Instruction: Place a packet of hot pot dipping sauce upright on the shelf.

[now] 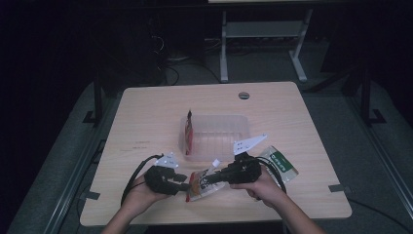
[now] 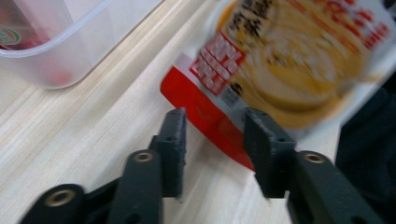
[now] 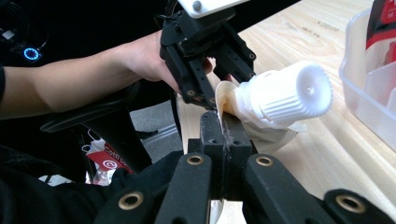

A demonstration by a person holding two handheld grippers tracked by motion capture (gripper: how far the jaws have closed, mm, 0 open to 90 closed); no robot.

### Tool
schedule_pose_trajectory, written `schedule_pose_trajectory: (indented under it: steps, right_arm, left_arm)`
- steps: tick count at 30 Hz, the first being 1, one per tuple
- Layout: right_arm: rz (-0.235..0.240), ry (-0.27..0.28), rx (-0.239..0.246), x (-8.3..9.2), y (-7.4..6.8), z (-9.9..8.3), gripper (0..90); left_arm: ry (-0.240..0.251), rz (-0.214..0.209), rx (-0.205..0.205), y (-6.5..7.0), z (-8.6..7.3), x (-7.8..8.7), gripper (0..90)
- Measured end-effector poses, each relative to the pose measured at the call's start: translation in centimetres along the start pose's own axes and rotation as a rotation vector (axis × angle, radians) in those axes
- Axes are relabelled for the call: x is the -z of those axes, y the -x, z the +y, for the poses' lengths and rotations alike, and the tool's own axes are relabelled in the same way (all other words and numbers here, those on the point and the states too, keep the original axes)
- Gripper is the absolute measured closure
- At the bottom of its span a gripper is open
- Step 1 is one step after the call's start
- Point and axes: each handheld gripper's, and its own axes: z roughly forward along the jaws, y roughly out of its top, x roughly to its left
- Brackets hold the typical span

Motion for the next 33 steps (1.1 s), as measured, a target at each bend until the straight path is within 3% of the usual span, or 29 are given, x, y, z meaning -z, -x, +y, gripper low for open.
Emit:
schedule_pose_trajectory:
  steps: [4,7,11,18,33]
  right_arm:
    - [-0.01,0.002,0.003,0.4,-0.3,0.2,89.7]
    - [-0.017,0.006,0.011,0.6,-0.4,0.5,89.7]
    - [-0.03,0.007,0.023,0.9,-0.5,0.9,89.8]
    - [-0.048,0.024,0.04,1.5,-0.6,1.9,89.7]
    - [-0.11,0.074,0.052,3.4,-0.1,3.8,89.7]
  left_arm:
    - [0.002,-0.004,-0.036,0.2,-0.6,1.1,49.2]
    - [0.007,0.001,-0.041,0.2,-1.0,1.7,44.9]
    - [0.008,0.008,-0.002,0.2,-2.3,2.2,39.6]
    - [-0.001,0.021,0.027,0.1,-4.1,2.9,37.2]
    - [-0.026,0.031,0.034,-0.6,-4.6,2.3,34.6]
